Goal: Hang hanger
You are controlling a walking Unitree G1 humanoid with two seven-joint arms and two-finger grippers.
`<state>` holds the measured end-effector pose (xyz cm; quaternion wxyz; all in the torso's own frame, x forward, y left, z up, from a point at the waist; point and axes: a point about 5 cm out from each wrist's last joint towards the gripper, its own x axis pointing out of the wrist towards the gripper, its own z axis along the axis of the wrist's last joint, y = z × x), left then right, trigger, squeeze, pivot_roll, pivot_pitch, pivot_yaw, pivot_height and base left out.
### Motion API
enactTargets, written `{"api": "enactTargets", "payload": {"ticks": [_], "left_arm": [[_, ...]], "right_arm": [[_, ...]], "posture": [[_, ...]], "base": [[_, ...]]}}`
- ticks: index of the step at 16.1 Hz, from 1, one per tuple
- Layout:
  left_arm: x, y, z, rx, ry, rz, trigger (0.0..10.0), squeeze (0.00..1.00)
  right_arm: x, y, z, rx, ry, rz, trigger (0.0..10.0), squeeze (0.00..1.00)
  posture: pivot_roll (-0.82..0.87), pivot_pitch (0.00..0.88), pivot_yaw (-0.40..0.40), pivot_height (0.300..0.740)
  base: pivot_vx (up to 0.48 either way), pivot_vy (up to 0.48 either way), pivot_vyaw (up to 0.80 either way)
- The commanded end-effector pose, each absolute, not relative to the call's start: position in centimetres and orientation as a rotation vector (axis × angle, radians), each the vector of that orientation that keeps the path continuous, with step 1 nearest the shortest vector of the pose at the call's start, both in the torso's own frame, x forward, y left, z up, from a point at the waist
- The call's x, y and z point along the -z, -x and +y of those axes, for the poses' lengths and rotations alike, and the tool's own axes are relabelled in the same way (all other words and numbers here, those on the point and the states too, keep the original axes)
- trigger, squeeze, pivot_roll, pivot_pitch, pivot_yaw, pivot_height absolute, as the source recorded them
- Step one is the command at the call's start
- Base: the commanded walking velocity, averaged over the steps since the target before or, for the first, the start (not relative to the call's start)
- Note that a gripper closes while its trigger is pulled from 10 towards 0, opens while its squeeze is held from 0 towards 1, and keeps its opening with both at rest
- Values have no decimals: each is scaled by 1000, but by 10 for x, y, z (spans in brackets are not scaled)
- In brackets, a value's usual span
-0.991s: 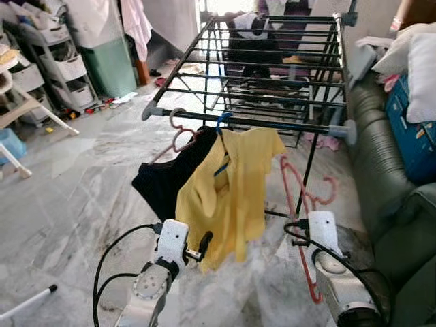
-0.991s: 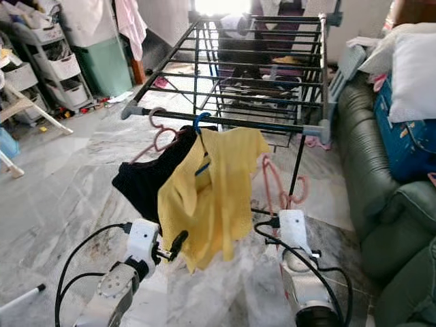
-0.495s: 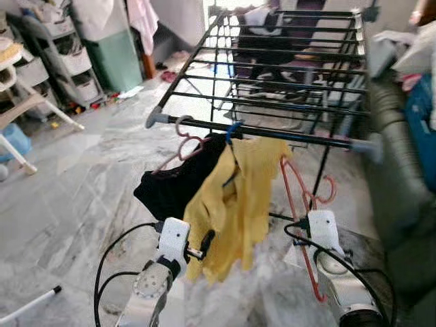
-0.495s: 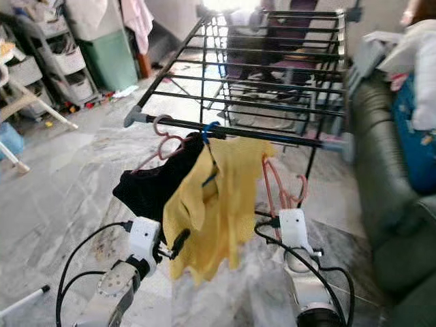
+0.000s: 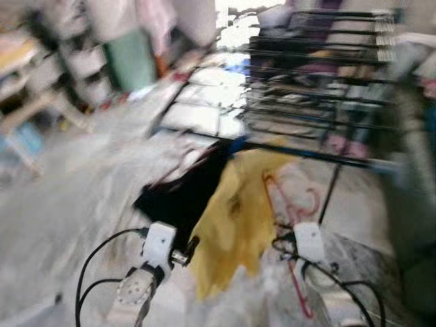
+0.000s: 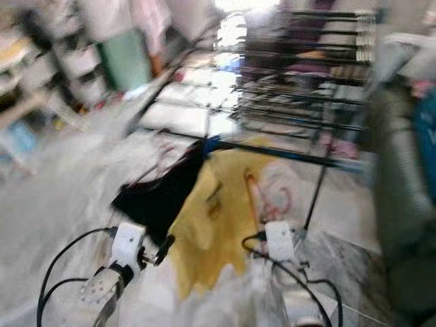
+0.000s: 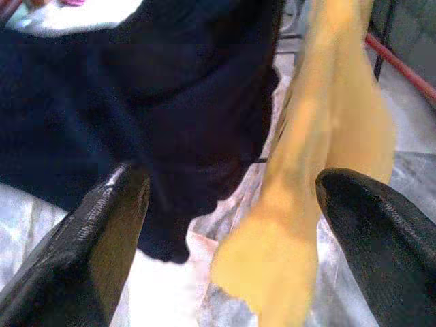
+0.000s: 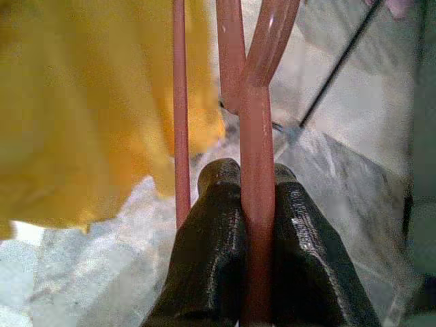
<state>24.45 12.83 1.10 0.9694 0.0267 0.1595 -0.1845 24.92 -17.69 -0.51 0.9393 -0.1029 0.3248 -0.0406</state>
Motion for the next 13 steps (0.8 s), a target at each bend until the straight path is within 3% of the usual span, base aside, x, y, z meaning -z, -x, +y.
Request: {"api": "enactTargets", "payload": {"ticks": [1, 8, 13], "left_arm": [[-16, -248, 119, 399, -45, 301, 10000, 0], [-15, -244, 129, 373, -46, 318, 10000, 0], [-17, -234, 148, 365, -49, 301, 10000, 0]], "right_arm": [[1, -250, -190, 121, 218, 658, 10000, 0], [15, -229, -193, 108, 262, 730, 10000, 0], [4, -221, -198, 155, 340, 595, 10000, 0]], "posture": [[-136, 0, 67, 740], [-124, 0, 86, 740], [-122, 0, 120, 740]], "base": [[315, 0, 0], [0, 0, 0], [0, 0, 0]]}}
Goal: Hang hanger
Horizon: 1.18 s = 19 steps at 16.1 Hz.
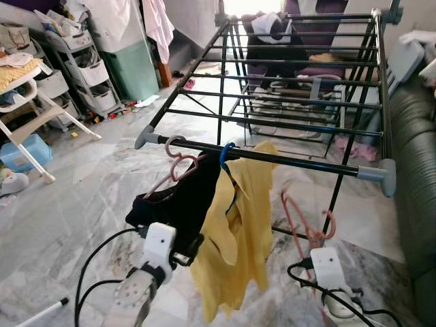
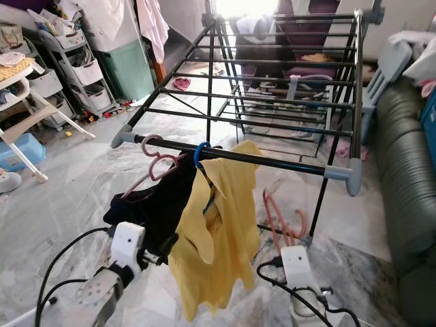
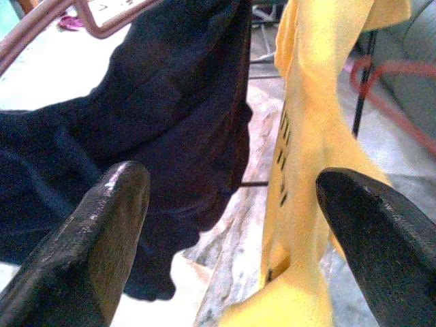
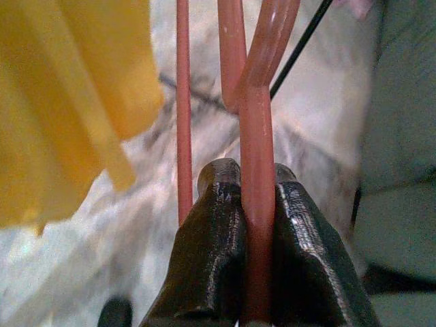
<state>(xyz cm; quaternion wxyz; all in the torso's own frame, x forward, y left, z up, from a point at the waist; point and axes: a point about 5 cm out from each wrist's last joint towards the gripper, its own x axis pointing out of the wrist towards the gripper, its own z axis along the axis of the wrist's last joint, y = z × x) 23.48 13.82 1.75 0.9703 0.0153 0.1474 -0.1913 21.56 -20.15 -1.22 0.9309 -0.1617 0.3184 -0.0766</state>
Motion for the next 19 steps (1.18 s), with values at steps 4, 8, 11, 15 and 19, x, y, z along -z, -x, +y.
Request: {"api": "enactTargets", "payload": {"ticks": [4, 8, 11, 15, 19], "left_arm": [[-20, -233, 149, 327, -17, 287, 10000, 0], [-23, -237, 144, 347, -8, 285, 10000, 0], [-23, -238, 141, 356, -8, 282, 10000, 0], [-24, -239, 138, 360, -3, 278, 10000, 0], [-23, -239, 137, 368, -5, 278, 10000, 0]], "right_arm": [[-6, -224, -192, 138, 358, 496, 10000, 0], [-6, -227, -190, 124, 315, 494, 10000, 0], [-9, -231, -188, 117, 295, 484, 10000, 0], [-10, -234, -187, 109, 295, 474, 10000, 0], [-10, -234, -186, 113, 280, 480, 10000, 0]], "posture": [[-121, 0, 119, 740], [-123, 0, 108, 740], [-120, 0, 96, 740], [-121, 0, 93, 740], [-122, 0, 91, 740]], "base": [[0, 0, 0], [0, 126, 0], [0, 425, -404], [0, 480, -800], [0, 480, 0]]}}
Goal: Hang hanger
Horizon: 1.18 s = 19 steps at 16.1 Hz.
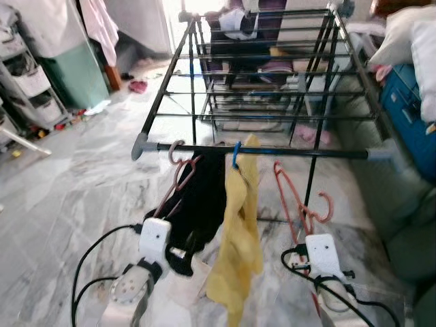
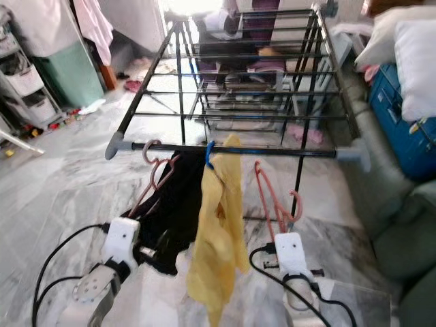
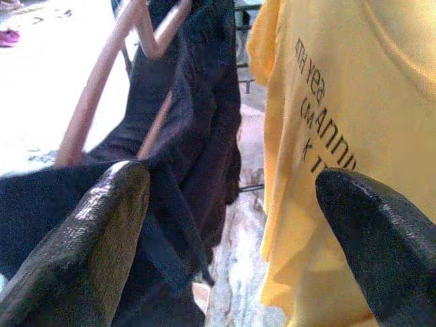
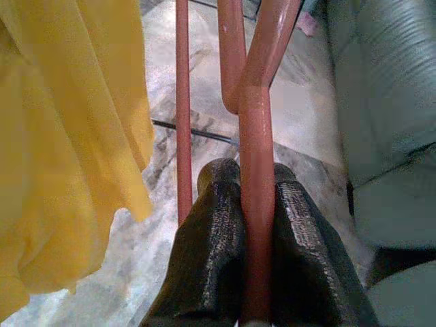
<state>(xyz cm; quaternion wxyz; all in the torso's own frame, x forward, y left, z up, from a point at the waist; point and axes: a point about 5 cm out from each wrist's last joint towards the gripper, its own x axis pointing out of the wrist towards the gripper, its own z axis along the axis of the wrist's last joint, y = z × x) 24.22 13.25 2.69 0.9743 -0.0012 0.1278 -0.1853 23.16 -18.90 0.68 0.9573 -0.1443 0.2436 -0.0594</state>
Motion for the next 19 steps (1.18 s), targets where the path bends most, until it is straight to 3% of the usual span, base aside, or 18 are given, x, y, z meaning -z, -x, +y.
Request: {"api": "enactTargets", "payload": {"ticks": [1, 11, 19], "left_arm": [[-23, -238, 135, 371, -10, 273, 10000, 0], [-21, -239, 118, 317, 95, 273, 10000, 0], [-24, -242, 120, 349, 77, 275, 10000, 0]], "right_arm": [[-9, -235, -187, 111, 282, 487, 10000, 0], [-9, -235, -202, 122, 324, 563, 10000, 0], [-33, -251, -214, 239, 320, 464, 10000, 0]], "posture": [[-124, 0, 82, 740], [-138, 0, -17, 740], [-138, 0, 30, 740]], "base": [[0, 0, 0], [0, 0, 0], [0, 0, 0]]}}
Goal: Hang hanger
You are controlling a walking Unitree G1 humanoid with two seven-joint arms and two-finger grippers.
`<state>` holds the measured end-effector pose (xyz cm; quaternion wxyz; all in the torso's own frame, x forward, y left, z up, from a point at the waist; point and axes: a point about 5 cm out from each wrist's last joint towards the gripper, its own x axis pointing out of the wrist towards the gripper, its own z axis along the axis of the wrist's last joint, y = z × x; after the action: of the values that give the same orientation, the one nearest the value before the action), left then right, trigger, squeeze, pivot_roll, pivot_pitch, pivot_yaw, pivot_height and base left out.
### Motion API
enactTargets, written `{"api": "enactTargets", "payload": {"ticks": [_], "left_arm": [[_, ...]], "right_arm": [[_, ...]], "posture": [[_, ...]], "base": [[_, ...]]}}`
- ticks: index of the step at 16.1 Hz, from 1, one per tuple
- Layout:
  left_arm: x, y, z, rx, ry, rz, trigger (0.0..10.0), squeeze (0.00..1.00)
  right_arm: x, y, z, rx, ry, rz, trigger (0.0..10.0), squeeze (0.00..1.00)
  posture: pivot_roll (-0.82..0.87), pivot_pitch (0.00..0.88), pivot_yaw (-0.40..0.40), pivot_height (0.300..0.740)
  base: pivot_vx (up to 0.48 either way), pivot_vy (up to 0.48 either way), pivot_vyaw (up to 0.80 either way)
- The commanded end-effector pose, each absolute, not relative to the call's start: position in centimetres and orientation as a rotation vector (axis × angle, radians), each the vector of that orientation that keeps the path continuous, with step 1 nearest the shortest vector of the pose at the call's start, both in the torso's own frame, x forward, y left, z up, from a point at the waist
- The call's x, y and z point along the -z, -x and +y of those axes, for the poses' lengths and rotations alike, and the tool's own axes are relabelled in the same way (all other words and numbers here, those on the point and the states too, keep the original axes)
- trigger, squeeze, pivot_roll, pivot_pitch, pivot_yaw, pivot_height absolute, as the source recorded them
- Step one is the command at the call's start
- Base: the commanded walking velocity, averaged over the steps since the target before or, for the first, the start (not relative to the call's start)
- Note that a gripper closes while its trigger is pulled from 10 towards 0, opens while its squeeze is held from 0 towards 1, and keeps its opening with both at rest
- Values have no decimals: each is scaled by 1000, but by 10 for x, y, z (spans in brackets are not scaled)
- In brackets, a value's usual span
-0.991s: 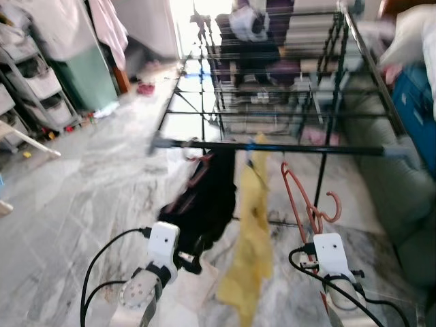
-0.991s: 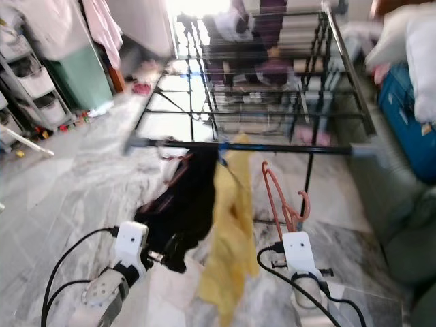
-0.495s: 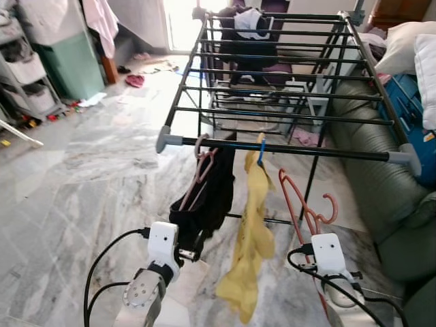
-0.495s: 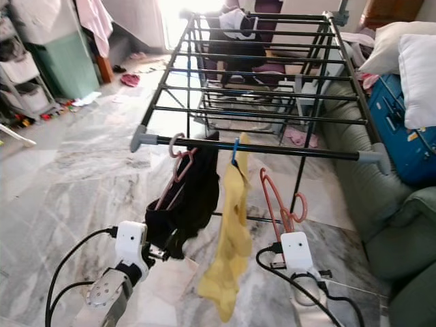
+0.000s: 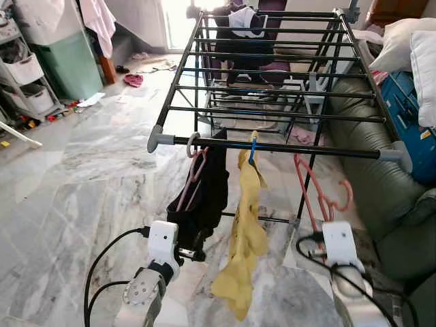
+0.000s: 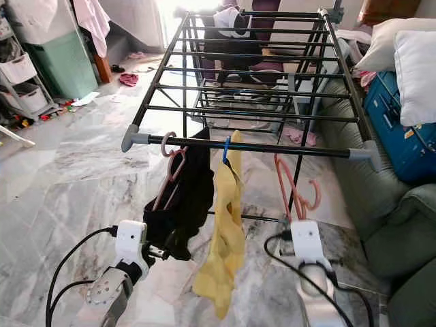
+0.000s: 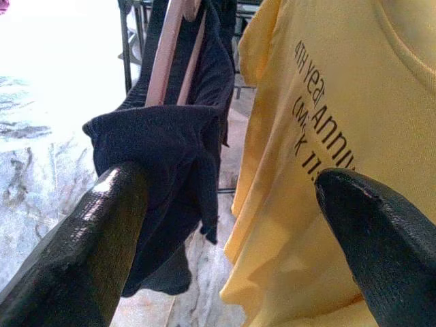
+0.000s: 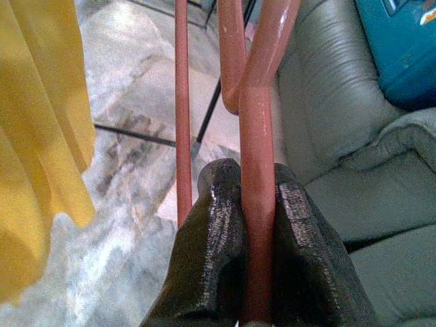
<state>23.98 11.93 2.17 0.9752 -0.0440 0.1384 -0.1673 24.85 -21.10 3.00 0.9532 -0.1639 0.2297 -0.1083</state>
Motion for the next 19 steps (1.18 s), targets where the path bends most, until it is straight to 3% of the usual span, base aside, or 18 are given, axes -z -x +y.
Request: {"api": "enactTargets", "payload": {"ticks": [1, 13, 19], "left_arm": [[-25, -242, 121, 359, 81, 272, 10000, 0], [-28, -236, 120, 402, 73, 249, 10000, 0], [-28, -236, 119, 409, 69, 249, 10000, 0]], "right_arm": [[-37, -257, -215, 239, 329, 454, 10000, 0], [-77, -323, -206, 224, 287, 360, 10000, 0], [-78, -342, -198, 193, 278, 419, 10000, 0]], "posture": [[-136, 0, 35, 740], [-117, 0, 39, 740], [-111, 0, 38, 740]], "base": [[0, 0, 0], [0, 0, 0], [0, 0, 0]]}}
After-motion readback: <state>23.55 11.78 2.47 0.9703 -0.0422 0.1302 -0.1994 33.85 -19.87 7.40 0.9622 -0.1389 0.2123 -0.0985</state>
